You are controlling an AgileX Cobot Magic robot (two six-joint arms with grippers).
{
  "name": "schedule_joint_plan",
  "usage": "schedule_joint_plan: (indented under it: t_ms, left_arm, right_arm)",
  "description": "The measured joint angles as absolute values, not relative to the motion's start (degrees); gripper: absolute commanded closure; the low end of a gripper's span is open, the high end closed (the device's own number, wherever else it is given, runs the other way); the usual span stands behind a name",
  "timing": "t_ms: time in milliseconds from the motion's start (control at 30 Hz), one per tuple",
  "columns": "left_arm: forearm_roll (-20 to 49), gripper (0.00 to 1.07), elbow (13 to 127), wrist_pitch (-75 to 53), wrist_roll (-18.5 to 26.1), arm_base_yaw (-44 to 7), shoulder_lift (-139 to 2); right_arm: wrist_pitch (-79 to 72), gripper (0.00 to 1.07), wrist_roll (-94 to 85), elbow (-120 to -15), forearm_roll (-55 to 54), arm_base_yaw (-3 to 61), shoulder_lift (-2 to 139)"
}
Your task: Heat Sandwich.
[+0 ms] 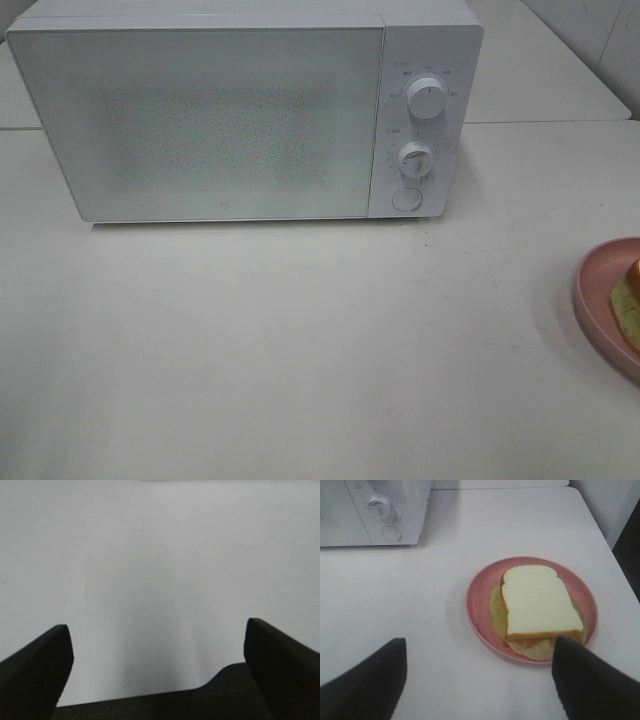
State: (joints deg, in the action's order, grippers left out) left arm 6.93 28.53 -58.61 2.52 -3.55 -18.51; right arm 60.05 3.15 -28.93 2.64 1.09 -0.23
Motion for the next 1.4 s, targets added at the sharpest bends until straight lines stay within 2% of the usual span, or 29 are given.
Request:
schedule_joint_plan:
  t_ms: [467, 633, 733, 833, 1400]
  left_arm:
    - [6.88, 0.19, 28.53, -58.61, 2.52, -3.55, -12.38]
    - [6.93, 0.19, 28.53, -58.61, 2.52, -1.43, -6.7]
    - [6.93, 0.19, 28.53, -58.61, 2.52, 1.66, -1.78]
    - [6.93, 0.19, 28.53, -58.61, 2.52, 1.95, 0.11]
    - [6.99, 0.19, 28.53, -58.61, 2.52, 2.12, 0.23]
  right_arm:
    - [60.05, 0.31, 3.15, -28.93, 2.64, 1.09, -0.23]
    - [60.05, 0.31, 3.15, -28.93, 2.64, 1.09, -0.23]
    - [60.05, 0.31, 3.15, -28.93, 2.64, 1.09, -0.23]
    - [60.05, 0.31, 3.15, -28.93, 2.64, 1.09, -0.23]
    - [60.05, 0.31, 3.15, -28.93, 2.64, 1.09, -0.23]
